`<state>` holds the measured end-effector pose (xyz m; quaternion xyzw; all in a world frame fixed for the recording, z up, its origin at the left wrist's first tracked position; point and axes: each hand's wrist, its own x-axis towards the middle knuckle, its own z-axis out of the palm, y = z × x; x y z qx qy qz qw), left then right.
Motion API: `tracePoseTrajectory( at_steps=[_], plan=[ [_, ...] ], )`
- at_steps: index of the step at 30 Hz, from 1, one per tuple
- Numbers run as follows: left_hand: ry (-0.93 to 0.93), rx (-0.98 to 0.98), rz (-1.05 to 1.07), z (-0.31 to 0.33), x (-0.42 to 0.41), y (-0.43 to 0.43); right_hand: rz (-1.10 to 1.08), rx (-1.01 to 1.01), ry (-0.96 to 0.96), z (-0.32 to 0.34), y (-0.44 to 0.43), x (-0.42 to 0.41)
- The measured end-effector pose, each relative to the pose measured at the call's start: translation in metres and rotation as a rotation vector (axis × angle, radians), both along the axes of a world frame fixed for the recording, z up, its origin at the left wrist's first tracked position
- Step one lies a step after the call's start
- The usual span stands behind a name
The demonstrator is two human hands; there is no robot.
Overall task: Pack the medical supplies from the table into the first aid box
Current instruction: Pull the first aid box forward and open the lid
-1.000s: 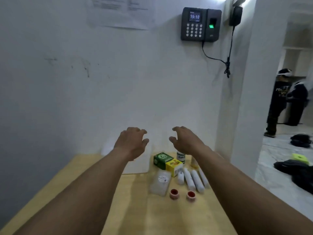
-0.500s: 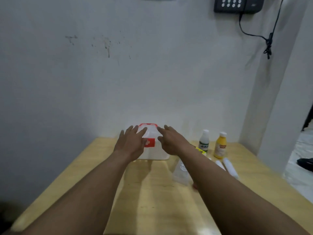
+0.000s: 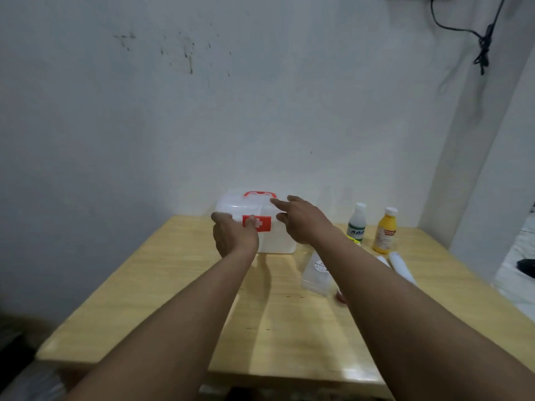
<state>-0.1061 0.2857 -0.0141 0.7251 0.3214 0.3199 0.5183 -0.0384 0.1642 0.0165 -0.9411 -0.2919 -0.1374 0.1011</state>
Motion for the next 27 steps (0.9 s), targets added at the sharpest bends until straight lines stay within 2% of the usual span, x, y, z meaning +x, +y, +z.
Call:
tracePoseTrajectory(
  at_steps=[3, 6, 8, 15, 19, 23, 27],
  plan=[
    [-0.028, -0.560, 0.021, 0.000, 0.015, -0.004, 0.004, 0.004, 0.003, 0.000, 0.000, -0.002],
    [-0.076, -0.828, -0.079, -0.003, 0.026, 0.000, 0.004, 0.009, 0.005, 0.000, -0.001, -0.003],
    [-0.066, -0.907, -0.140, -0.005, 0.031, 0.003, 0.006, 0.012, 0.012, 0.001, -0.001, -0.004],
    [-0.131, -1.006, -0.198, -0.013, 0.030, 0.009, -0.001, 0.024, 0.036, 0.003, 0.000, -0.005],
    [-0.175, -0.995, -0.140, -0.006, 0.027, 0.004, -0.001, 0.034, 0.047, 0.003, 0.000, -0.003],
    [-0.110, -0.815, -0.126, 0.008, 0.018, 0.008, 0.000, 0.044, 0.071, 0.004, 0.000, -0.002],
    [-0.080, -0.518, -0.130, 0.028, 0.001, 0.012, 0.010, 0.078, 0.089, 0.005, -0.001, -0.002]
  ],
)
